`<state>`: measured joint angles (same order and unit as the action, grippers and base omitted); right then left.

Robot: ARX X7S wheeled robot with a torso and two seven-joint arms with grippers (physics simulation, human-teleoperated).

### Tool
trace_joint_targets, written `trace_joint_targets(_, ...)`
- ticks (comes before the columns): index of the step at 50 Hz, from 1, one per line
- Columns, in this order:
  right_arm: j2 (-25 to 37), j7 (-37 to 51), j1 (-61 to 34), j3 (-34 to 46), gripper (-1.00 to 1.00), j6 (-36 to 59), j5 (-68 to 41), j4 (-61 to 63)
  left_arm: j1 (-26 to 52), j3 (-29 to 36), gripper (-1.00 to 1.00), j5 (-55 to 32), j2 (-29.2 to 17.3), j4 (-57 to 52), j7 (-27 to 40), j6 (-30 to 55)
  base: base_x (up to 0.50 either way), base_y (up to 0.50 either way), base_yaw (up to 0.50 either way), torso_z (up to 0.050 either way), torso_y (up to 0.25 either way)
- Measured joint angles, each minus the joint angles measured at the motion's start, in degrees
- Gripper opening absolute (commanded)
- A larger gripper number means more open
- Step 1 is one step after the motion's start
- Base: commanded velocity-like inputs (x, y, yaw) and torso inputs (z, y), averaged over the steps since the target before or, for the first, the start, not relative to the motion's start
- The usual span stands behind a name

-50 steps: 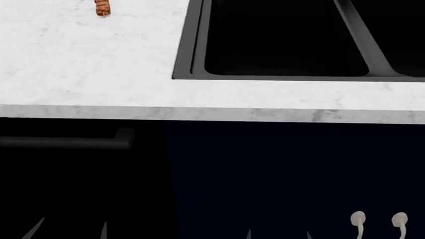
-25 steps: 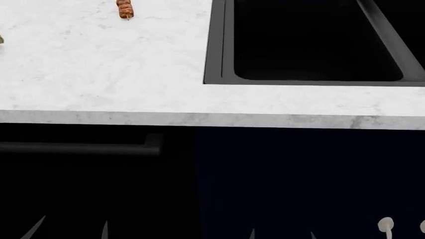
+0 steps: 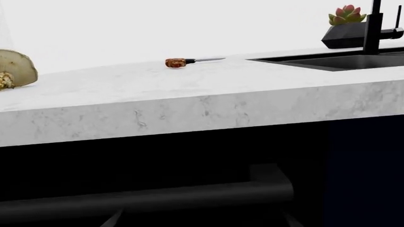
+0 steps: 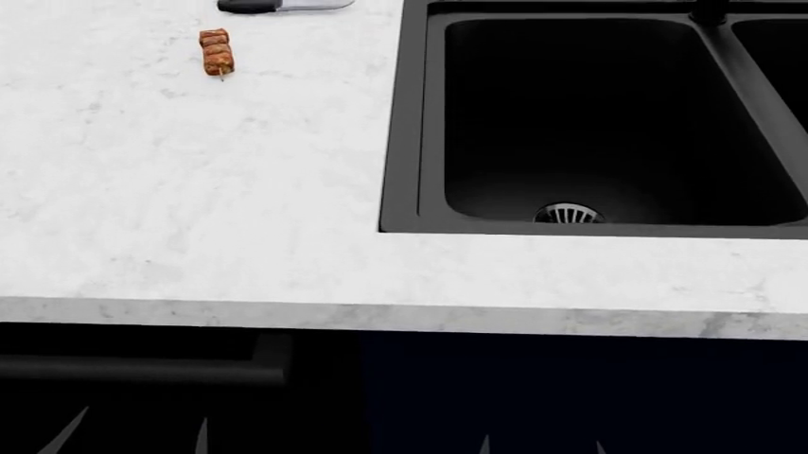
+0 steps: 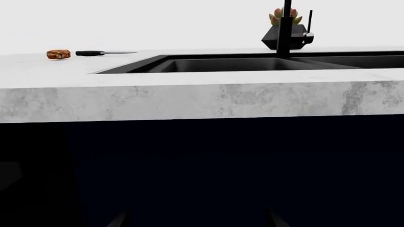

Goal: Open the dishwasher door

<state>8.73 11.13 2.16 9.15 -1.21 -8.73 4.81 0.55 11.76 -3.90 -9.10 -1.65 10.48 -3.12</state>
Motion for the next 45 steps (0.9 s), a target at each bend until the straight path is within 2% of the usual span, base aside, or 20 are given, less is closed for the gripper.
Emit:
trace_joint_targets(11,0.4,0.38,0.17,0.26,1.0,-0.19,-0.64,0.4,0.02,0.52,1.0,0.02,-0.41,-0.25,0.53,0.05,0.03,0.0,0.0,0.0,0.0)
trace_joint_targets(19,0.64,0.65,0.38,0.44,1.0,-0.42,-1.11,0.64,-0.71,1.85,1.0,4.71,-1.95,-2.17,2.5,2.16,0.0,0.0,0.0,0.0,0.0)
trace_joint_targets(32,1.06,1.0,0.98,0.25,1.0,-1.36,-2.3,0.82,-2.02,8.33,1.0,24.17,-7.4,-9.35,3.94,12.82,0.0,0.0,0.0,0.0,0.0)
trace_joint_targets(45,1.39,1.26,1.45,-0.02,1.0,-2.41,-3.61,0.83,-0.88,16.32,1.0,39.88,-11.95,-7.81,1.97,18.77,0.0,0.0,0.0,0.0,0.0)
